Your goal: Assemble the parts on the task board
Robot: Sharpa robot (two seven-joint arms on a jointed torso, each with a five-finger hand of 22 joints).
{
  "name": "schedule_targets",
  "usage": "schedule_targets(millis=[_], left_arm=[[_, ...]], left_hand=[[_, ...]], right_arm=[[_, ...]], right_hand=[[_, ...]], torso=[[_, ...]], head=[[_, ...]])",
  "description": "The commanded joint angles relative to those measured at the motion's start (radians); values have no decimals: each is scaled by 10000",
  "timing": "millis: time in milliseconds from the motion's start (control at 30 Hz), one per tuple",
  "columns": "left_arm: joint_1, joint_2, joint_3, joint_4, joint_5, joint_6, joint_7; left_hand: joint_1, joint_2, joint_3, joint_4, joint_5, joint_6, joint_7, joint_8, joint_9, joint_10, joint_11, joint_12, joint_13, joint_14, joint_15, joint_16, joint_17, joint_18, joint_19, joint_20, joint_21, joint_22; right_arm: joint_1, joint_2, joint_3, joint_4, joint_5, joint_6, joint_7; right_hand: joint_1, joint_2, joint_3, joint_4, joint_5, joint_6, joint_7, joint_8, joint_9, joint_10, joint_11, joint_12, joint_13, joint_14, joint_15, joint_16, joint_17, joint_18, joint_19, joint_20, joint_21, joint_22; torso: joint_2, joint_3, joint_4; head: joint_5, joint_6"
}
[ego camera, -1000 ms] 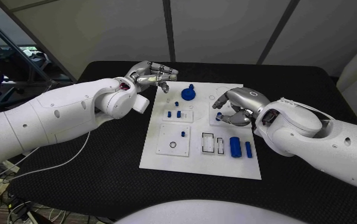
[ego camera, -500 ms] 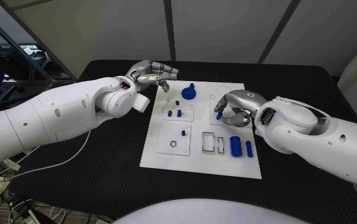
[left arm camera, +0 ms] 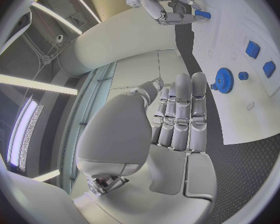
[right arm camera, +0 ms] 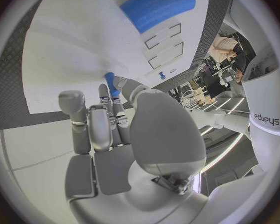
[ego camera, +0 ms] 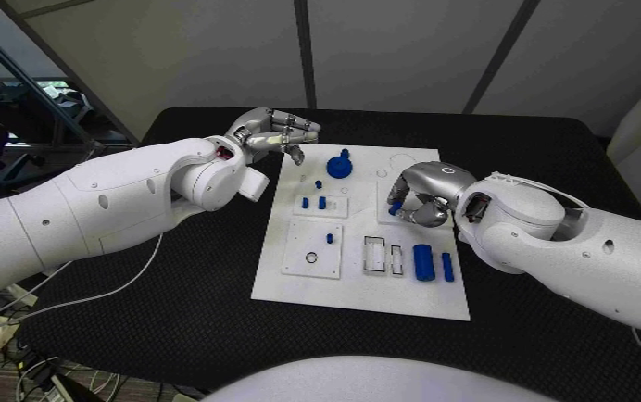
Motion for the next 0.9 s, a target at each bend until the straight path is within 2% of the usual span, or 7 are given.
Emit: schedule_targets(millis=[33, 200, 333, 567, 700, 900], left_arm=[[14, 2, 7, 0, 37, 118, 14], [14, 4, 7, -8, 37, 117, 11], [14, 0, 7, -11, 37, 120, 10], [13, -4, 7, -21, 37, 129, 6], [11, -7, 7, -44, 37, 133, 6], [5, 12, 5, -91, 37, 144, 9]], left_hand=[[-66, 24, -36, -4, 17, -58, -2, 43, -15, -60, 0, 44, 17, -60, 30, -57, -14, -122, -28, 24, -38, -11], [-66, 24, -36, -4, 17, -58, -2, 43, -15, -60, 0, 44, 17, -60, 30, -57, -14, -122, -28, 24, -38, -11], [-66, 24, -36, -4, 17, -58, -2, 43, -15, -60, 0, 44, 17, -60, 30, -57, -14, -122, -28, 24, -38, -11], [-66, 24, -36, -4, 17, -58, -2, 43, -15, -60, 0, 44, 17, -60, 30, -57, -14, -122, -28, 24, -38, -11], [-66, 24, -36, -4, 17, -58, -2, 43, -15, -60, 0, 44, 17, -60, 30, -57, -14, -122, -28, 24, -38, -11], [-66, 24, -36, -4, 17, -58, -2, 43, -15, -60, 0, 44, 17, -60, 30, -57, -14, -122, -28, 24, -38, -11]], right_arm=[[14, 24, 6, 1, -166, 12, -32], [13, 35, 6, 3, -170, -167, -42], [13, 30, 6, 20, -244, -536, -82], [9, -76, 6, 201, -399, -1089, -112], [9, -234, 9, 541, -309, -1352, -35], [11, -419, 60, 1366, -103, -1692, 108]], right_hand=[[-12, 131, 102, 24, -265, 193, -49, 72, 26, 263, -72, 65, 19, 354, -115, 63, 108, -87, 151, -23, 130, 174], [-26, 276, 141, 69, -386, 452, -146, 165, 60, 579, -177, 115, 44, 387, -192, 131, 207, -119, 257, -85, 245, 344], [74, 461, 190, 21, -575, 760, -274, 303, 117, 940, -306, 191, 95, 425, -300, 214, 328, -155, 376, -176, 379, 540], [143, 555, 269, -35, -703, 887, -327, 352, 143, 1094, -370, 174, 107, 445, -351, 260, 392, -188, 467, -236, 490, 703], [152, 549, 278, -51, -680, 898, -329, 355, 145, 1105, -373, 164, 107, 447, -356, 265, 399, -192, 479, -244, 505, 726], [145, 526, 283, -64, -630, 906, -328, 353, 146, 1114, -372, 140, 103, 452, -360, 278, 416, -198, 491, -253, 523, 750]], torso=[[-2, 2, -9], [-4, 2, -8], [-3, -2, -4], [-13, 4, -12], [-24, 2, -25], [-31, 3, -2]], head=[[-6, -8], [-10, -20], [-14, -27], [0, -34], [23, -19], [28, -6]])
